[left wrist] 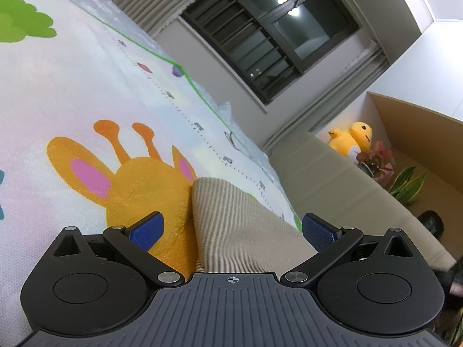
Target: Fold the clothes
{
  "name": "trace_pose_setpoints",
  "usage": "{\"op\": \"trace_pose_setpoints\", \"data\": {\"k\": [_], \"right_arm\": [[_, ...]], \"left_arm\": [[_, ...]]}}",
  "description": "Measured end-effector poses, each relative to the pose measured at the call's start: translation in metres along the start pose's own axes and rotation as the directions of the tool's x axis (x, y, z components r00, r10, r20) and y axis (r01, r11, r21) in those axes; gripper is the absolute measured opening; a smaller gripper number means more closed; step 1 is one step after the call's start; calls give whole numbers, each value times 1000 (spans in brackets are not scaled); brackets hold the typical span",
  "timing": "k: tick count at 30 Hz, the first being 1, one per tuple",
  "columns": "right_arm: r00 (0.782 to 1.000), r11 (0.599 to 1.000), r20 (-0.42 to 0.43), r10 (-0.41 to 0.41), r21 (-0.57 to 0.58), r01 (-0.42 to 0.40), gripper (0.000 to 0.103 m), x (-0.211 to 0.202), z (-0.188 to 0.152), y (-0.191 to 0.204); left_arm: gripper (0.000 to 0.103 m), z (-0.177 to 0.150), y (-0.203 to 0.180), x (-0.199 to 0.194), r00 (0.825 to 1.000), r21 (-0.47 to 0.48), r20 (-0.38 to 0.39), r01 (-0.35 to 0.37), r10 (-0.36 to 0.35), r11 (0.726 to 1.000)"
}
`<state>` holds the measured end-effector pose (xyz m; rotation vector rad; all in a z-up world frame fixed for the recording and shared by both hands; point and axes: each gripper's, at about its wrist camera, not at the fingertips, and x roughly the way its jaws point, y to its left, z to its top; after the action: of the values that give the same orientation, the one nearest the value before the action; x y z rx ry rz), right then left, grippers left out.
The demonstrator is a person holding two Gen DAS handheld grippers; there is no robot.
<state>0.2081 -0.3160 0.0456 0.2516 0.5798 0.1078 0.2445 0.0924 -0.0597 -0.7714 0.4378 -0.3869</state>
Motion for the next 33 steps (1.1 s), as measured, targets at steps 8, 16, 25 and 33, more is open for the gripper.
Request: {"op": "trace_pose_setpoints", "data": {"k": [8, 16, 25, 33], "right_arm": [[991, 989, -24, -132, -64, 130, 23, 19, -65, -12], [992, 981, 71, -103, -159, 114, 49, -5, -60, 5], [993, 981, 97, 72, -186, -53, 74, -6, -46, 32], [999, 987, 13, 46, -153, -43, 92, 40, -78, 25]], "left_arm": [[103, -2, -37, -6, 996, 183, -6, -82, 84, 980], [103, -36, -107, 5, 994, 496, -104, 21, 35, 868], [103, -45, -83, 39, 968, 410, -194, -68, 160, 910], [103, -52, -90, 48, 953, 490, -201, -101, 225, 866]]}}
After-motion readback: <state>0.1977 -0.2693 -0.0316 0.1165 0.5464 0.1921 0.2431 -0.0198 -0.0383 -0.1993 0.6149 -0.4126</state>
